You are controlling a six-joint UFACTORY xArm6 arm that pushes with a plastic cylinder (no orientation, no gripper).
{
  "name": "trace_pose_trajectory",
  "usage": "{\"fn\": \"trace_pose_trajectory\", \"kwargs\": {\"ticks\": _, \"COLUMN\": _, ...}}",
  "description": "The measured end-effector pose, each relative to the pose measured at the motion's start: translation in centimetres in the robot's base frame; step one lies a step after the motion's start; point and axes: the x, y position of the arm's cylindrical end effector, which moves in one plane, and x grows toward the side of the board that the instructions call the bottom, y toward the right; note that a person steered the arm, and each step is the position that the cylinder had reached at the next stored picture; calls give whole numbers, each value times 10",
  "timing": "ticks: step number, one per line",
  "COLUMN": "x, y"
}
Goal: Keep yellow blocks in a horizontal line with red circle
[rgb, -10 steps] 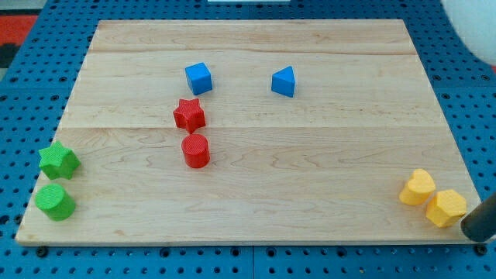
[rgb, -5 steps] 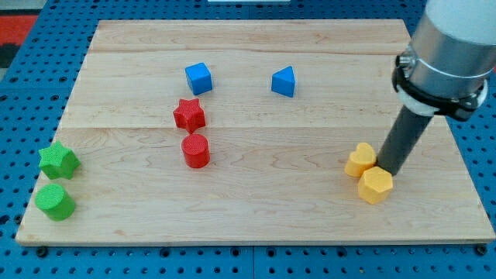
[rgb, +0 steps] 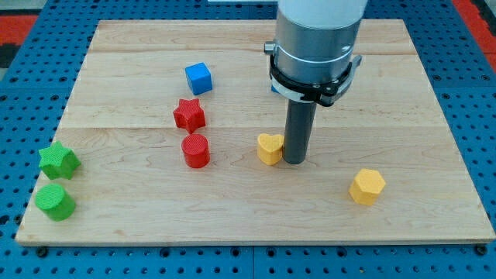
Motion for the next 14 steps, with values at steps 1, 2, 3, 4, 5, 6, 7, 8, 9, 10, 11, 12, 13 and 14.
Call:
{"fn": "trace_pose_trajectory", "kwargs": {"ticks": 1, "x": -31, "y": 22}}
{"fn": "trace_pose_trajectory", "kwargs": {"ticks": 2, "x": -43, "y": -13}}
{"fn": "trace_pose_trajectory", "kwargs": {"ticks": 3, "x": -19, "y": -29}}
{"fn": "trace_pose_trajectory", "kwargs": {"ticks": 4, "x": -10, "y": -30}}
{"fn": "trace_pose_trajectory", "kwargs": {"ticks": 5, "x": -4, "y": 7}}
{"fn": "trace_pose_trajectory", "kwargs": {"ticks": 6, "x": 4, "y": 111}}
{"fn": "trace_pose_trajectory", "kwargs": {"ticks": 7, "x": 45, "y": 174}}
{"fn": "trace_pose_trajectory", "kwargs": {"ticks": 8, "x": 96, "y": 180}}
{"fn": "trace_pose_trajectory", "kwargs": {"ticks": 9, "x": 97, "y": 141}}
{"fn": "trace_pose_trajectory", "kwargs": {"ticks": 10, "x": 56, "y": 117}}
{"fn": "trace_pose_trajectory", "kwargs": {"ticks": 11, "x": 19, "y": 91}}
{"fn": "trace_pose_trajectory", "kwargs": {"ticks": 12, "x": 14, "y": 85}}
{"fn": "trace_pose_trajectory", "kwargs": {"ticks": 13, "x": 75, "y": 116}}
{"fn": "trace_pose_trajectory", "kwargs": {"ticks": 14, "x": 87, "y": 98}}
